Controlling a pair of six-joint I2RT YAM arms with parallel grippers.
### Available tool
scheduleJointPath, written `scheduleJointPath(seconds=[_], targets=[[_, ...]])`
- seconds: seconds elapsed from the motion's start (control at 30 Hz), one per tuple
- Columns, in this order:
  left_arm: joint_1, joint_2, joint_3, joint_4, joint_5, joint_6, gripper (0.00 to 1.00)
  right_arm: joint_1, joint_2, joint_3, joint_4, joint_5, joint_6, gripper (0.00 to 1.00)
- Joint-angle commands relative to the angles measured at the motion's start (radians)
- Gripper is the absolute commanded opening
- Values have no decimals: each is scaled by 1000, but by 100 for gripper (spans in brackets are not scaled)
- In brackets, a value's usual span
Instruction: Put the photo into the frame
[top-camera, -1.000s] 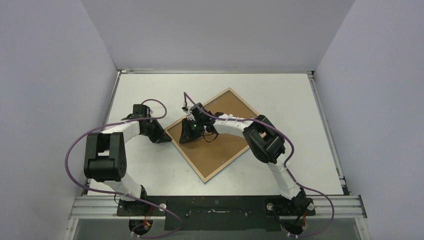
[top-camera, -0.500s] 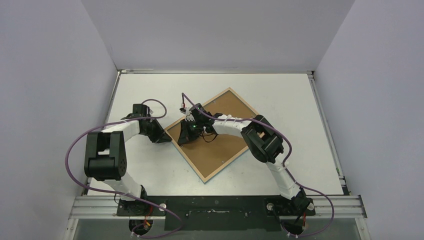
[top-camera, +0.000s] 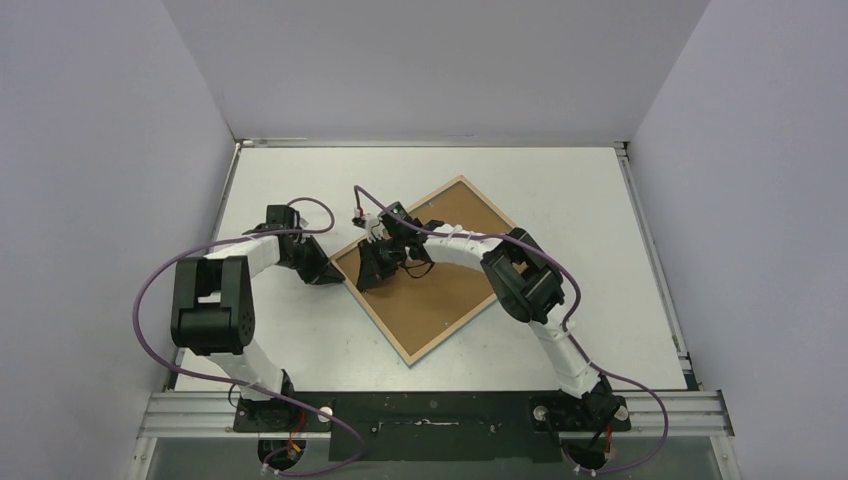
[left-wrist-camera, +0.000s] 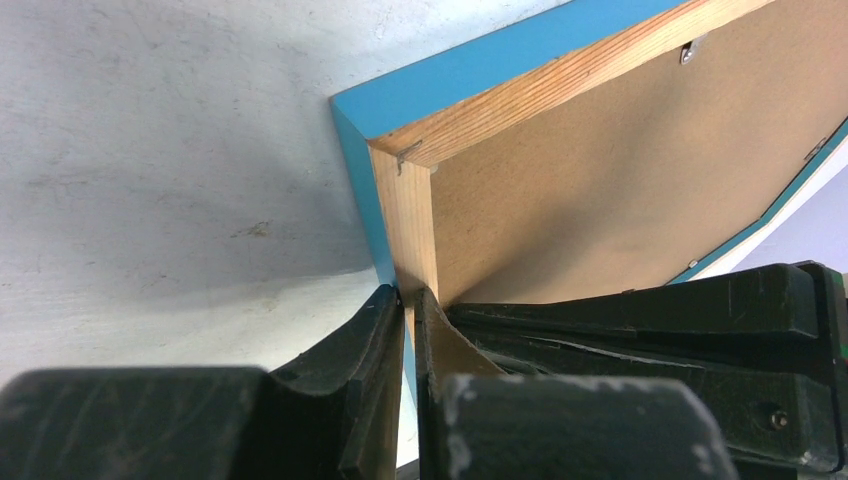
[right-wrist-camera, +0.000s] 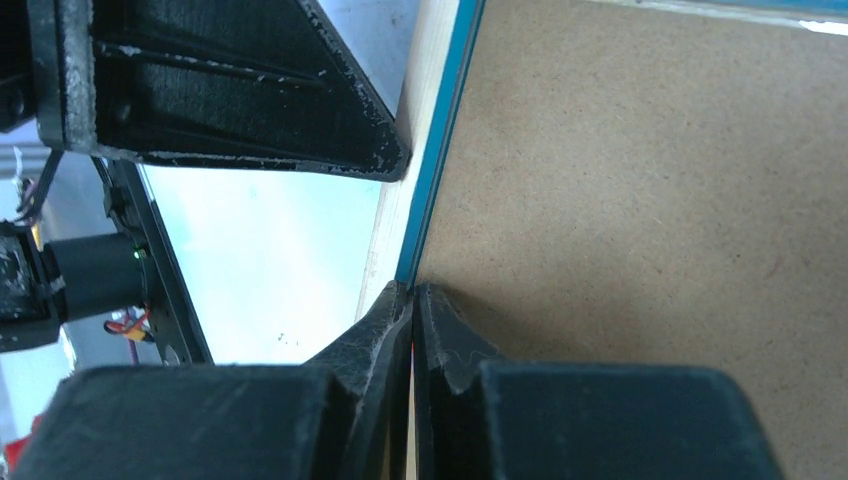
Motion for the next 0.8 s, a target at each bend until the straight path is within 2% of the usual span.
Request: scheduleJointPath(seconds=[0.0, 0.2, 0.3, 0.47, 0.77], targets=[[-11, 62, 13, 52, -56, 28, 5, 31, 60, -6, -255, -107, -160, 0], [-11, 94, 39, 60, -15, 48, 6, 16, 32, 23, -257, -66, -139, 0], [-11, 131, 75, 63, 14, 62, 8, 15, 13, 28, -203, 18, -49, 0], [-13, 218, 166, 61, 39, 86, 12, 20, 21, 39, -111, 189, 155, 8], [-12, 355, 319, 57, 54, 98, 12, 25, 76, 122, -139, 384, 250, 8]])
